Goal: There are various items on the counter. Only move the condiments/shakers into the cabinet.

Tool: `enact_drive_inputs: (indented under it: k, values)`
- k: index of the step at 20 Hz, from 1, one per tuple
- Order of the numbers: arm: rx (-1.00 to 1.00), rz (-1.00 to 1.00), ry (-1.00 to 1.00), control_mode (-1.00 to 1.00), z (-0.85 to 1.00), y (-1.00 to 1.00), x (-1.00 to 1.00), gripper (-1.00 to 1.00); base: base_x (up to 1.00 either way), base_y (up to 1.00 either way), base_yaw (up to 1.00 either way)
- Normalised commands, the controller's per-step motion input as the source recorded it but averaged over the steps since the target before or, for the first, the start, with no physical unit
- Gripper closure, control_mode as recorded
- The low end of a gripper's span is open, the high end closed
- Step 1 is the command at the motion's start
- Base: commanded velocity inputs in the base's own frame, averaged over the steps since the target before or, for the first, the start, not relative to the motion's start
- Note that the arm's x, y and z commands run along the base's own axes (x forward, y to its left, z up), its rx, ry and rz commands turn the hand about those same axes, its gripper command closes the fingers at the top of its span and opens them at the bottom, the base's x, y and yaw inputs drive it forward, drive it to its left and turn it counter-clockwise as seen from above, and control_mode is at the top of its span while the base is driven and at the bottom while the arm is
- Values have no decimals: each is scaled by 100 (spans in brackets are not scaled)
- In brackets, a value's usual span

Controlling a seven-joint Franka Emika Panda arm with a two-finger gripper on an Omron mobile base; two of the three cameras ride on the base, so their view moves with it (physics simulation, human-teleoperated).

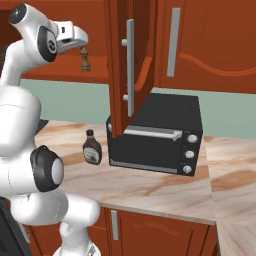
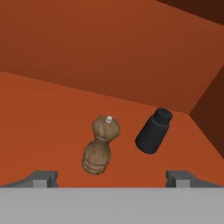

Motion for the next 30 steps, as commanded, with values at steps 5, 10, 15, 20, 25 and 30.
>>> enact_drive_inputs:
  k: [5, 10, 15, 20, 25, 30]
  values:
    - [0, -1, 2, -100, -3, 4, -100, -100, 0, 0, 0]
    - [0, -7, 10, -100, -20, 1, -100, -100, 0, 0, 0]
    - [0, -9, 11, -100, -54, 0, -86, -100, 0, 0, 0]
    - [0, -8, 9, -100, -83, 0, -29, -100, 0, 0, 0]
    - [0, -9, 14, -100, -80, -1, 3, -100, 0, 0, 0]
    - [0, -14, 14, -100, -54, 3, 16, -100, 0, 0, 0]
